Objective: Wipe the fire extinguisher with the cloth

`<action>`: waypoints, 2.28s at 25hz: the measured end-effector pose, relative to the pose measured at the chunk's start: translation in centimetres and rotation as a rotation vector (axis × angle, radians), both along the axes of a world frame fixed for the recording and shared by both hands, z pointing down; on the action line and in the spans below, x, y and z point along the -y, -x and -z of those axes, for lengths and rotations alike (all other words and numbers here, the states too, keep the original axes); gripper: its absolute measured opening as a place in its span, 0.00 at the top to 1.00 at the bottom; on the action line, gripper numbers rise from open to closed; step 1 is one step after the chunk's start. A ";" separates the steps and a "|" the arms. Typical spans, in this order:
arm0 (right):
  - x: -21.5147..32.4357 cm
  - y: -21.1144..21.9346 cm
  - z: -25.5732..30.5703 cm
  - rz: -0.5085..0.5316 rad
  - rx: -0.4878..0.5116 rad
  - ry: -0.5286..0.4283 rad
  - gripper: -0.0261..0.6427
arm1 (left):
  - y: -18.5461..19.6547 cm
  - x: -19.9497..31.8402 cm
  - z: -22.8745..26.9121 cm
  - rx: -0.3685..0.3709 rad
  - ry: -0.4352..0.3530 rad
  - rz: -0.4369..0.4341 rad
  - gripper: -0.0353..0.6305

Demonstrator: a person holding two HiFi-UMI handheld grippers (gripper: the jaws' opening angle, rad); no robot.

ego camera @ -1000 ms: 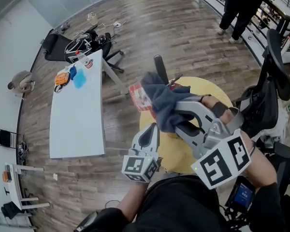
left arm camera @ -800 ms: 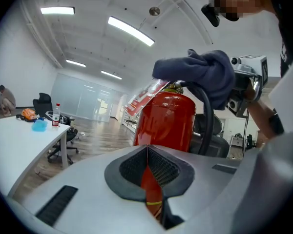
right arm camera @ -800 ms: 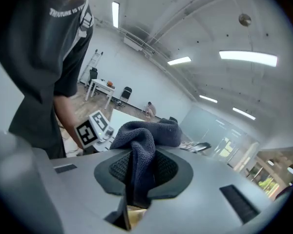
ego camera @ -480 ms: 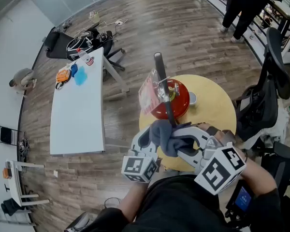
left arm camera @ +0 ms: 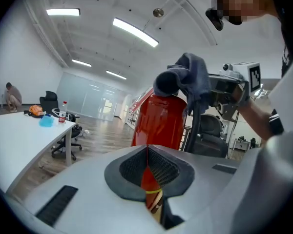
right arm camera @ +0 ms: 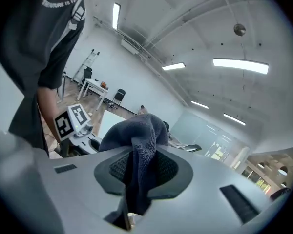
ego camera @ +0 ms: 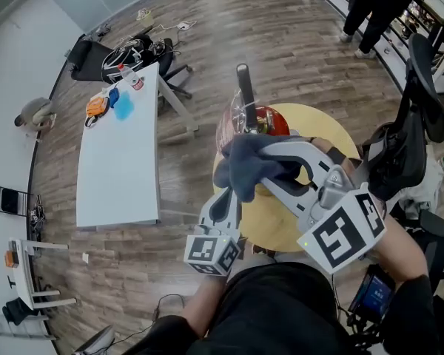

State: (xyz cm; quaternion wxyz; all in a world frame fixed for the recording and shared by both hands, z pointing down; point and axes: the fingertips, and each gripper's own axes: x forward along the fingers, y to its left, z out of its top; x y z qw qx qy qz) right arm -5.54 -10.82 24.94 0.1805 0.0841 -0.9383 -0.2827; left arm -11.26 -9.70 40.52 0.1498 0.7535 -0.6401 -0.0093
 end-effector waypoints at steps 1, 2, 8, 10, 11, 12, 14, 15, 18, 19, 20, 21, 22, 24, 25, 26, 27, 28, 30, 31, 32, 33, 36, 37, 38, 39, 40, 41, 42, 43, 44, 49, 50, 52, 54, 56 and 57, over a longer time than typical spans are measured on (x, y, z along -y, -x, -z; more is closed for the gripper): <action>-0.9 -0.5 -0.9 0.003 -0.006 0.019 0.85 | 0.0 -0.1 -0.1 -0.003 -0.001 -0.006 0.91; -1.5 -0.9 -1.8 0.002 -0.012 0.044 0.85 | 0.1 -0.3 -0.2 -0.005 -0.002 -0.014 0.91; -3.3 -2.1 -8.1 -0.061 -0.037 0.218 0.85 | 1.4 -2.3 -0.1 -0.009 -0.014 -0.049 0.91; -3.0 -2.7 -12.5 -0.108 -0.112 0.231 0.85 | 1.8 -3.0 -0.5 -0.013 -0.017 -0.053 0.91; -2.6 -3.1 -15.0 -0.139 -0.141 0.250 0.85 | 2.1 -3.6 -0.7 -0.013 -0.015 -0.053 0.91; -2.1 -3.4 -17.4 -0.173 -0.155 0.276 0.85 | 2.4 -4.2 -0.9 -0.013 -0.010 -0.051 0.91; -0.9 -3.9 -21.7 -0.235 -0.159 0.331 0.85 | 3.2 -5.4 -1.4 -0.005 0.004 -0.045 0.91; -0.4 -4.1 -23.6 -0.257 -0.163 0.353 0.85 | 3.6 -5.9 -1.6 0.002 0.013 -0.043 0.91; -0.3 -4.6 -28.8 -0.309 -0.149 0.417 0.85 | 4.6 -7.3 -2.6 0.021 0.041 -0.030 0.91; -0.3 -4.6 -29.8 -0.323 -0.122 0.424 0.85 | 5.0 -7.6 -2.8 0.025 0.047 -0.023 0.91; -0.2 -4.6 -30.6 -0.339 -0.106 0.423 0.85 | 5.4 -7.9 -3.0 0.029 0.051 -0.016 0.91; -0.2 -4.6 -31.7 -0.358 -0.117 0.431 0.85 | 5.7 -8.1 -3.0 0.033 0.054 -0.013 0.91; -0.1 -4.8 -33.2 -0.381 -0.151 0.453 0.85 | 5.9 -8.3 -3.1 0.035 0.055 -0.012 0.91; 0.5 -5.3 -37.0 -0.438 -0.229 0.513 0.85 | 6.0 -8.9 -3.3 0.034 0.060 -0.013 0.91; 0.9 -5.5 -38.6 -0.464 -0.251 0.537 0.85 | 6.0 -9.2 -3.4 0.032 0.062 -0.013 0.91; 1.3 -5.5 -39.6 -0.481 -0.259 0.551 0.85 | 6.1 -9.4 -3.4 0.032 0.063 -0.013 0.91; 1.5 -5.3 -40.2 -0.491 -0.260 0.555 0.85 | 6.3 -9.6 -3.5 0.031 0.064 -0.011 0.91; 1.7 -5.2 -40.3 -0.496 -0.260 0.554 0.85 | 6.4 -9.7 -3.6 0.030 0.065 -0.009 0.91; 1.6 -5.4 -39.7 -0.505 -0.251 0.546 0.85 | 6.7 -9.8 -3.8 0.024 0.065 -0.005 0.91; 1.5 -5.7 -39.0 -0.509 -0.230 0.547 0.85 | 6.7 -9.8 -3.9 0.021 0.063 -0.005 0.91; 1.3 -5.8 -37.9 -0.512 -0.196 0.552 0.85 | 6.8 -9.8 -3.9 0.018 0.063 -0.007 0.91; 1.1 -5.8 -36.3 -0.511 -0.156 0.556 0.85 | 6.8 -9.8 -4.0 0.014 0.063 -0.008 0.91; 0.0 -5.4 -30.2 -0.465 -0.066 0.516 0.85 | 6.7 -9.5 -3.6 0.004 0.051 -0.020 0.91; -0.5 -5.1 -27.7 -0.437 -0.032 0.498 0.85 | 6.5 -9.3 -3.4 0.002 0.042 -0.026 0.91; -0.8 -4.7 -25.0 -0.415 0.011 0.485 0.85 | 6.4 -9.0 -3.2 0.000 0.034 -0.032 0.91; -0.9 -4.4 -22.3 -0.401 0.053 0.472 0.85 | 6.2 -8.7 -3.1 -0.004 0.027 -0.036 0.91; -1.0 -3.9 -19.7 -0.394 0.083 0.453 0.85 | 6.0 -8.5 -3.0 -0.008 0.021 -0.040 0.91; -1.2 -3.5 -17.4 -0.386 0.096 0.426 0.85 | 5.8 -8.3 -2.8 -0.013 0.014 -0.044 0.91; -1.5 -3.1 -15.3 -0.375 0.100 0.395 0.85 | 5.6 -8.2 -2.5 -0.017 0.005 -0.050 0.91; -1.9 -2.7 -13.3 -0.365 0.107 0.367 0.85 | 5.4 -8.1 -2.1 -0.020 -0.007 -0.055 0.91; -2.2 -2.5 -11.5 -0.359 0.125 0.352 0.85 | 5.2 -8.0 -1.7 -0.024 -0.020 -0.061 0.91; -1.6 -2.4 -3.8 -0.375 0.293 0.376 0.85 | 5.1 -7.7 -1.1 -0.036 -0.048 -0.077 0.91; -1.2 -2.3 -3.0 -0.390 0.304 0.358 0.85 | 5.0 -7.7 -1.0 -0.039 -0.051 -0.078 0.91; -0.9 -2.1 -2.5 -0.420 0.283 0.301 0.85 | 4.9 -7.8 -1.0 -0.048 -0.054 -0.075 0.91; -1.3 -1.9 -2.5 -0.445 0.257 0.255 0.85 | 4.9 -8.0 -0.8 -0.054 -0.061 -0.071 0.91; -1.7 -1.7 -2.5 -0.459 0.242 0.235 0.85 | 5.1 -8.1 -0.5 -0.055 -0.067 -0.067 0.91; -1.8 -1.8 -3.1 -0.457 0.236 0.237 0.85 | 5.2 -8.1 -0.4 -0.056 -0.067 -0.065 0.91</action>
